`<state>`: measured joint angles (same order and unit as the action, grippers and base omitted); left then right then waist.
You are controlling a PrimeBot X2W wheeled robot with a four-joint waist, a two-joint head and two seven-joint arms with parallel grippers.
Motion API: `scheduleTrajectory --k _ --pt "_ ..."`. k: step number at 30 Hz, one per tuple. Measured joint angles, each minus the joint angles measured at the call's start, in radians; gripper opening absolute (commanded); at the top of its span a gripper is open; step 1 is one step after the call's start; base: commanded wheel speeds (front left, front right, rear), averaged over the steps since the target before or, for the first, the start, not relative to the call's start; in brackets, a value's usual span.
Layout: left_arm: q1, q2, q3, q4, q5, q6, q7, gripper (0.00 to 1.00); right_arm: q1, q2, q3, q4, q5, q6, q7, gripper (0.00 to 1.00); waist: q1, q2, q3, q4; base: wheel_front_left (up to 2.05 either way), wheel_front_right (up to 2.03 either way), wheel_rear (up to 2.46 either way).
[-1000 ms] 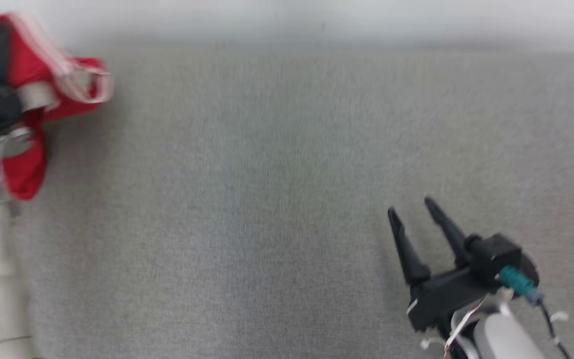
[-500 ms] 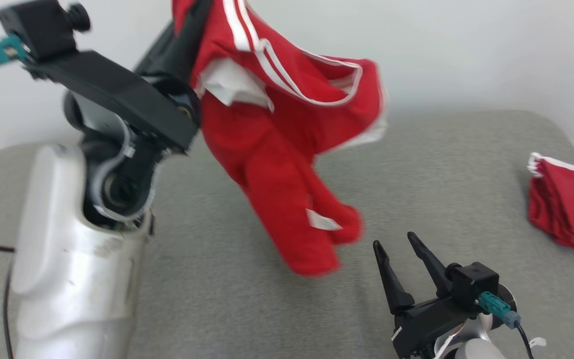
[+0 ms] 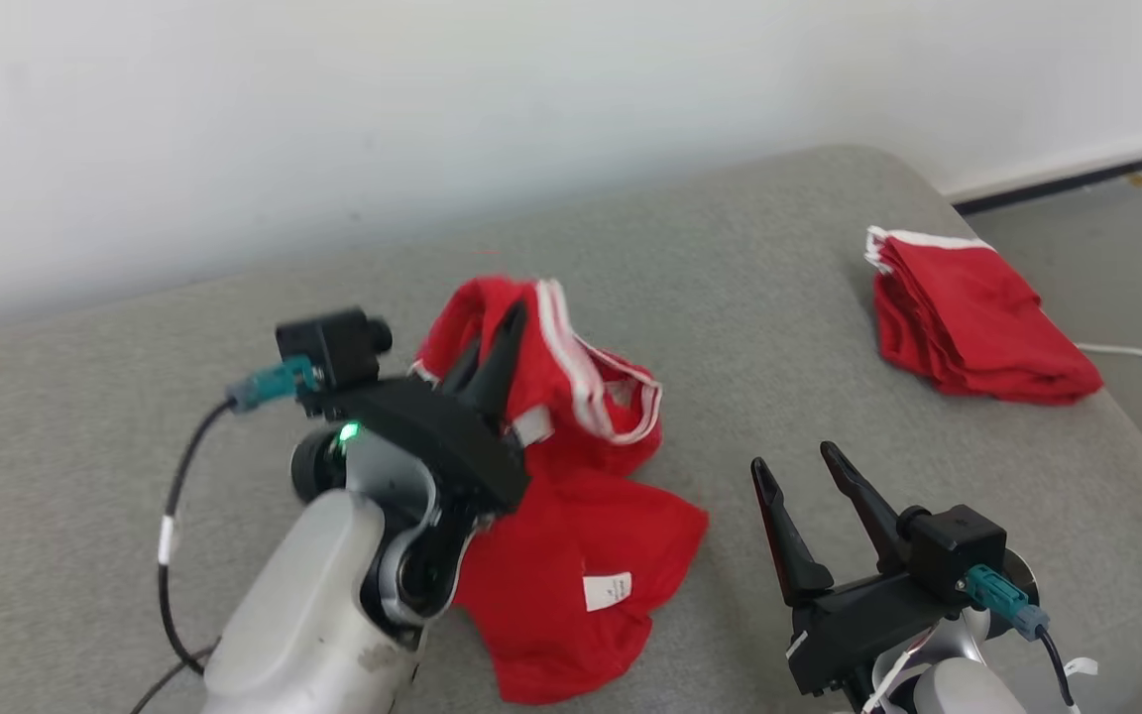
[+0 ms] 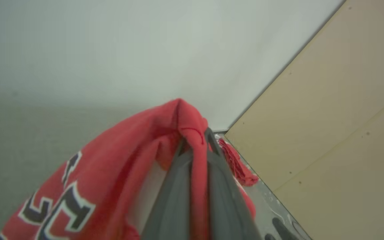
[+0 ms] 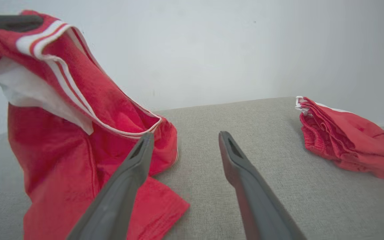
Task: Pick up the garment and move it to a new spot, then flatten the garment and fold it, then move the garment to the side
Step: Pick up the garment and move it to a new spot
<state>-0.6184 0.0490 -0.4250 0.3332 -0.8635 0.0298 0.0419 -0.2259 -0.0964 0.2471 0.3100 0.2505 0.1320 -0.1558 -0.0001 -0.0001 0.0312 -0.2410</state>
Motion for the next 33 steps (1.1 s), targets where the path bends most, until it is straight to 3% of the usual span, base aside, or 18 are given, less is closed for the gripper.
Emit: scheduleTrajectory --k 3,4,5,12,16,19,25,33 --pt "0.02 0.011 -0.024 0.123 0.042 0.01 -0.038 0.0 -0.003 0.001 -0.005 0.0 -0.002 0.0 -0.002 1.0 0.0001 0.0 0.026 -0.028 0.0 0.0 0.0" --pt "0.034 0.02 -0.044 0.2 0.069 0.01 -0.051 0.44 -0.004 0.003 -0.012 0.0 -0.005 0.0 -0.004 1.0 0.0002 0.0001 0.042 -0.043 0.0 0.0 0.0" --pt "0.041 0.02 -0.048 0.224 0.073 0.009 -0.067 1.0 -0.005 0.004 -0.016 0.0 -0.006 0.0 -0.006 1.0 0.0002 0.0001 0.049 -0.048 0.0 0.0 0.0" --pt "0.09 0.015 -0.06 0.276 0.089 -0.03 -0.227 1.0 0.02 0.002 -0.065 0.007 -0.013 0.0 -0.011 1.0 0.0002 0.0001 0.062 -0.032 0.0 0.0 0.0" --pt "0.139 0.04 -0.065 0.235 0.15 -0.028 -0.286 1.0 0.043 0.002 -0.091 0.001 -0.018 0.0 -0.006 1.0 0.0002 0.0001 0.046 -0.001 0.0 0.0 0.0" --pt "0.19 0.062 -0.034 0.17 0.187 0.0 -0.3 1.0 0.062 0.001 -0.104 -0.004 -0.018 0.0 -0.002 1.0 0.0001 0.0001 0.027 0.034 0.0 0.0 0.0" --pt "0.331 0.107 0.094 -0.021 0.286 0.047 -0.306 1.0 0.093 0.008 -0.129 -0.018 -0.024 0.0 0.006 1.0 0.0001 0.0001 -0.012 0.106 0.0 0.0 0.0" --pt "0.517 0.114 0.251 -0.181 0.442 0.039 -0.306 1.0 0.131 0.009 -0.181 -0.036 -0.032 0.0 0.01 1.0 0.0 0.0001 -0.049 0.185 0.0 0.0 0.0"
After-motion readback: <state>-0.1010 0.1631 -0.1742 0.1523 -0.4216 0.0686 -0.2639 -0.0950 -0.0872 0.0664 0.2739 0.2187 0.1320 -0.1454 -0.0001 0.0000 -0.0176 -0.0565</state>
